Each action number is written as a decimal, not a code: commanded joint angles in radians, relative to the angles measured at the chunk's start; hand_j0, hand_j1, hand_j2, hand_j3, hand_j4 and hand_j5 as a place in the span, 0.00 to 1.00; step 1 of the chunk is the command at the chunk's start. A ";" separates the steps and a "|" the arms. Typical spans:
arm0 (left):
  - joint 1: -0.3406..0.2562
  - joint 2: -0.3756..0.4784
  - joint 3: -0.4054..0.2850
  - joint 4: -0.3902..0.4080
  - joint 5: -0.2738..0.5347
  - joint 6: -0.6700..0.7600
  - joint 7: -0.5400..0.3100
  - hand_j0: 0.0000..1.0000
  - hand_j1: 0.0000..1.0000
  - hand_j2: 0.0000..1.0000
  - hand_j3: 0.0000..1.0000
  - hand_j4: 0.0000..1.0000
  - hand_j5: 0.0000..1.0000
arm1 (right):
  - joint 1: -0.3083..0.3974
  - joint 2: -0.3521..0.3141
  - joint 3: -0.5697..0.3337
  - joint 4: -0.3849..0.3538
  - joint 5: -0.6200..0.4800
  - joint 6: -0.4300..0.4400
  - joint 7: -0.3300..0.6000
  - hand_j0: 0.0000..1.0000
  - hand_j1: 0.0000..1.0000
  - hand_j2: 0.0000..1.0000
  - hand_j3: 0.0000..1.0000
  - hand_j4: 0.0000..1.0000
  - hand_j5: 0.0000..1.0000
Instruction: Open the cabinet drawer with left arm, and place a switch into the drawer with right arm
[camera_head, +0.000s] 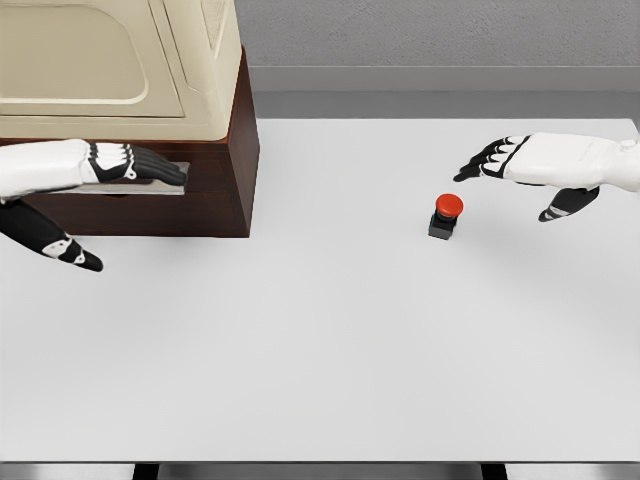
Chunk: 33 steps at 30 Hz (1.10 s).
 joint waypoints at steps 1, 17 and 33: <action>0.000 -0.013 0.017 0.000 0.011 0.003 -0.012 1.00 1.00 1.00 1.00 1.00 1.00 | 0.000 -0.001 -0.001 0.000 0.001 -0.007 0.000 1.00 1.00 1.00 1.00 1.00 1.00; 0.029 -0.044 0.161 0.001 0.010 0.017 -0.012 1.00 1.00 1.00 1.00 1.00 1.00 | -0.014 0.145 0.036 0.131 0.003 -0.003 0.000 1.00 1.00 1.00 1.00 1.00 1.00; 0.079 -0.048 0.163 0.001 0.072 0.051 -0.012 1.00 1.00 1.00 1.00 1.00 1.00 | -0.043 0.240 0.114 0.275 0.047 -0.001 0.000 1.00 1.00 1.00 1.00 1.00 1.00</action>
